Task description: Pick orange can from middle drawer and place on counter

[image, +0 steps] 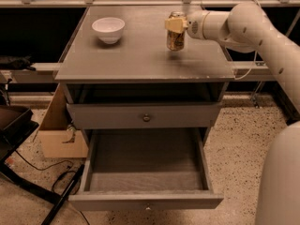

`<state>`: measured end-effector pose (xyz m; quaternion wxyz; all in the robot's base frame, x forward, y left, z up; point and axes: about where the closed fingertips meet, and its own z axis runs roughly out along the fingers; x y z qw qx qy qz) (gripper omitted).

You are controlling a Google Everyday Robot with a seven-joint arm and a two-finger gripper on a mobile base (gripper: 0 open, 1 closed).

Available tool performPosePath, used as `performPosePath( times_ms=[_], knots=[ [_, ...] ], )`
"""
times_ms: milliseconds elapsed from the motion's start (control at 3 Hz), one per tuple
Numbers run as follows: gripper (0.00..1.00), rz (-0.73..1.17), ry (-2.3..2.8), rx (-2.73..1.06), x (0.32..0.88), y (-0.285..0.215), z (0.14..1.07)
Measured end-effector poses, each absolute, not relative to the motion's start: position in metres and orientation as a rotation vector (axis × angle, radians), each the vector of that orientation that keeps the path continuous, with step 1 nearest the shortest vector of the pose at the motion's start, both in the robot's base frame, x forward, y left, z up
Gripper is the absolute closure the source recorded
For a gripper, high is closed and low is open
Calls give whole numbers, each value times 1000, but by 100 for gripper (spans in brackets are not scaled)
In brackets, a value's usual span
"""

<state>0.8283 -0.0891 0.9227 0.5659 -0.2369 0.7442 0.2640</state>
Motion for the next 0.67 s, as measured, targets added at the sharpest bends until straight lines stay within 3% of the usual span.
performPosePath(
  times_ms=[667],
  knots=[
    [59,604,1756,-563,831,-89,919]
  ],
)
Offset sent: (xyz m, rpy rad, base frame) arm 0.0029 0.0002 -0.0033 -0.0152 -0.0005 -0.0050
